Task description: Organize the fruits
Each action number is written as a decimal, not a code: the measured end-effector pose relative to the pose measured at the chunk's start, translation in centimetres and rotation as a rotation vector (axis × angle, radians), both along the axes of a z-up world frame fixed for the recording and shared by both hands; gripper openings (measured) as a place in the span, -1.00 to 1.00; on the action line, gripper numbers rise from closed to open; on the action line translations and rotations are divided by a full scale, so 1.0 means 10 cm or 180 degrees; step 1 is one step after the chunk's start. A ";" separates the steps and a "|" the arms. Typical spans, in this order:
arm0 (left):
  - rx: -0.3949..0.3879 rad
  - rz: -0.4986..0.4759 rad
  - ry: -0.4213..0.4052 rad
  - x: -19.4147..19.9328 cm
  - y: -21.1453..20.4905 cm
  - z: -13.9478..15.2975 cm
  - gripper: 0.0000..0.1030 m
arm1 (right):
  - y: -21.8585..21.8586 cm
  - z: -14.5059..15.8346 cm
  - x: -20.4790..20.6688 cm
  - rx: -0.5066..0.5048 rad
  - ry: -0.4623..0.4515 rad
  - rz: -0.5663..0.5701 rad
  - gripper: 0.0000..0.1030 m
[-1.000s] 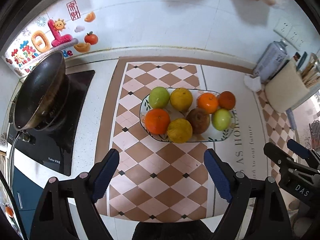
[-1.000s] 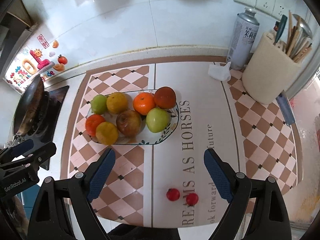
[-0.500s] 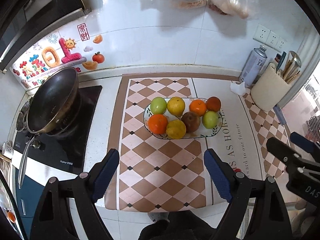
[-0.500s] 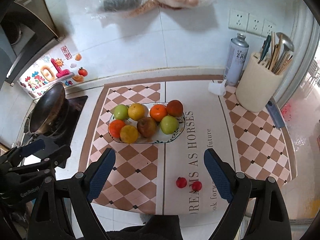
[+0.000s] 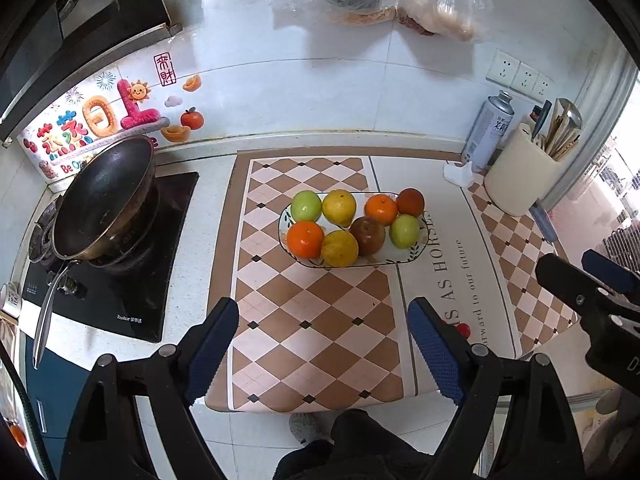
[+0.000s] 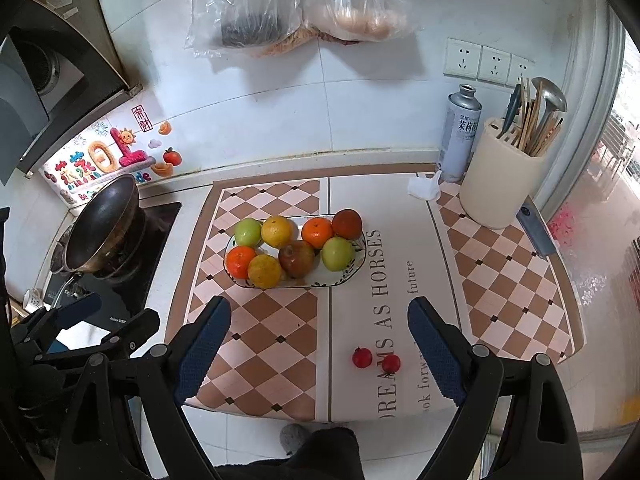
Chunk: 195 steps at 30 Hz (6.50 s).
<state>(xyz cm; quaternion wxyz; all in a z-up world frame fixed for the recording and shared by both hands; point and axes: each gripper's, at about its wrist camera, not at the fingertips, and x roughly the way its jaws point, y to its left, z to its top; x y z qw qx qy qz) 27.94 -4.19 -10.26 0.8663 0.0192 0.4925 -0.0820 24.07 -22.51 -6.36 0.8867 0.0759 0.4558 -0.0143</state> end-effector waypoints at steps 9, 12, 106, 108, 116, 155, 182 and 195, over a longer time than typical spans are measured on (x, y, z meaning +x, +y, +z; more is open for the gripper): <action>0.0009 -0.0021 0.0060 0.21 -0.17 -0.14 1.00 | -0.50 -0.55 0.19 0.0360 0.0296 -0.0147 0.80; 0.0117 -0.0051 0.0164 0.34 -0.32 -0.34 1.00 | -0.80 -1.07 0.29 0.0470 0.0593 -0.0261 0.80; -0.0710 0.0416 0.1989 1.94 -1.07 -2.12 -0.34 | -0.92 -2.52 1.86 0.1082 0.0806 0.0562 0.56; -0.0644 0.0371 0.1891 1.91 -1.05 -2.03 -0.09 | -0.97 -2.45 1.82 0.0959 0.0806 0.0516 0.56; 0.0258 0.0143 0.1308 1.70 -0.95 -1.68 0.75 | -0.98 -2.20 1.69 0.0332 0.0915 0.0357 0.84; 0.0219 0.0117 -0.0323 -0.38 0.26 0.15 0.86 | 0.17 -0.06 -0.57 0.0153 -0.0179 -0.0080 0.86; 0.0037 0.0158 -0.0759 -1.93 0.39 0.94 0.86 | 0.20 1.04 -2.41 -0.0059 -0.0707 0.0066 0.90; 0.0063 0.0206 -0.0768 -2.05 0.28 0.97 0.86 | 0.08 1.02 -2.39 0.0030 -0.0642 0.0103 0.91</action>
